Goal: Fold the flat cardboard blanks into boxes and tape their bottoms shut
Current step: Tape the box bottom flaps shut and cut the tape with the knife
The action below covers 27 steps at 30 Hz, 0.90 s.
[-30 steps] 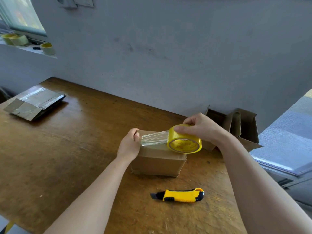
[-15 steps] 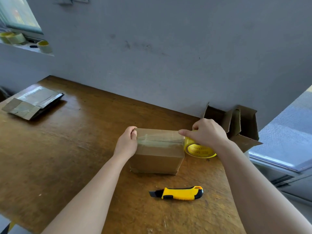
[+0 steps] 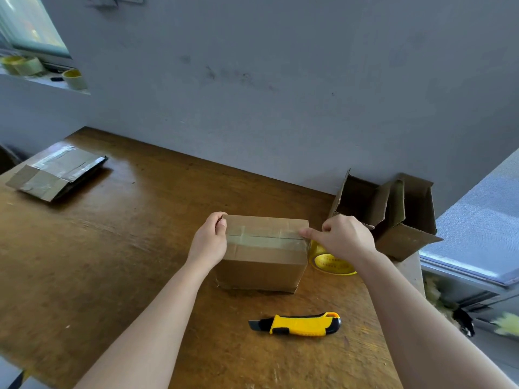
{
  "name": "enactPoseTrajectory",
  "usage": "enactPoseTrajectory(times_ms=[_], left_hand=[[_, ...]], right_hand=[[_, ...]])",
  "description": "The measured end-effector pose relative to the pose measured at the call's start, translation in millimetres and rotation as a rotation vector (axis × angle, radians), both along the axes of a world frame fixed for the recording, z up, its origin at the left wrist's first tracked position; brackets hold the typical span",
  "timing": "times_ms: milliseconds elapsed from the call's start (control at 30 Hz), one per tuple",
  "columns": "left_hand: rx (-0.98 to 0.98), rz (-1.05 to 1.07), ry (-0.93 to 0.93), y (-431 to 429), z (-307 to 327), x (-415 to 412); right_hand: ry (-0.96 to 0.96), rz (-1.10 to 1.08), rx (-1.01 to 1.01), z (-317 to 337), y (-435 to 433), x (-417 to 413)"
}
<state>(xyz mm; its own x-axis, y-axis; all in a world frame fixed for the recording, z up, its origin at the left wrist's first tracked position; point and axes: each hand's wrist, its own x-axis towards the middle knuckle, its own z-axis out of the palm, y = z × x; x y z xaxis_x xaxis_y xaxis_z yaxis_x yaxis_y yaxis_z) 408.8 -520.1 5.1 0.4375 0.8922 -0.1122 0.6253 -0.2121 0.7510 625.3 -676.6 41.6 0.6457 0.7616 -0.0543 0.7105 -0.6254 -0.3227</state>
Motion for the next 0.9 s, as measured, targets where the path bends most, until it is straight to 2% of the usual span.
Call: enactPoseTrajectory(times_ms=[300, 367, 400, 467, 533, 567, 633, 733, 833, 900], left_hand=[[-0.116, -0.066, -0.056, 5.2, -1.5, -1.2], [-0.045, -0.057, 0.049, 2.2, 3.0, 1.7], [0.037, -0.051, 0.163, 0.2, 6.6, 3.1], [0.334, -0.079, 0.413, -7.4, 13.3, 7.1], [0.617, -0.249, 0.445, -30.5, 17.7, 20.8], [0.67, -0.388, 0.399, -49.1, 16.4, 29.5], [0.665, -0.593, 0.366, -86.5, 7.3, 42.0], [0.692, -0.657, 0.389, -86.2, 3.1, 41.6], [0.699, -0.602, 0.383, -50.3, 5.0, 14.9], [0.646, -0.487, 0.465, -27.3, 3.1, -6.9]], right_hand=[[0.147, -0.046, -0.014, -12.7, -0.7, 0.8], [0.147, -0.039, -0.023, -11.3, -0.4, -1.2], [0.141, -0.039, -0.026, -10.6, -0.2, -2.3], [0.131, -0.047, -0.033, -9.2, 0.4, -4.3], [0.12, -0.067, -0.039, -7.7, 0.6, -6.0], [0.114, -0.08, -0.039, -6.6, 0.5, -6.5], [0.121, -0.102, -0.036, -4.6, -0.3, -7.7], [0.146, -0.128, -0.034, -3.2, -3.0, -9.3], [0.171, -0.141, -0.047, -0.6, -4.3, -11.0], [0.201, -0.142, -0.047, -0.6, -2.6, -13.6]])
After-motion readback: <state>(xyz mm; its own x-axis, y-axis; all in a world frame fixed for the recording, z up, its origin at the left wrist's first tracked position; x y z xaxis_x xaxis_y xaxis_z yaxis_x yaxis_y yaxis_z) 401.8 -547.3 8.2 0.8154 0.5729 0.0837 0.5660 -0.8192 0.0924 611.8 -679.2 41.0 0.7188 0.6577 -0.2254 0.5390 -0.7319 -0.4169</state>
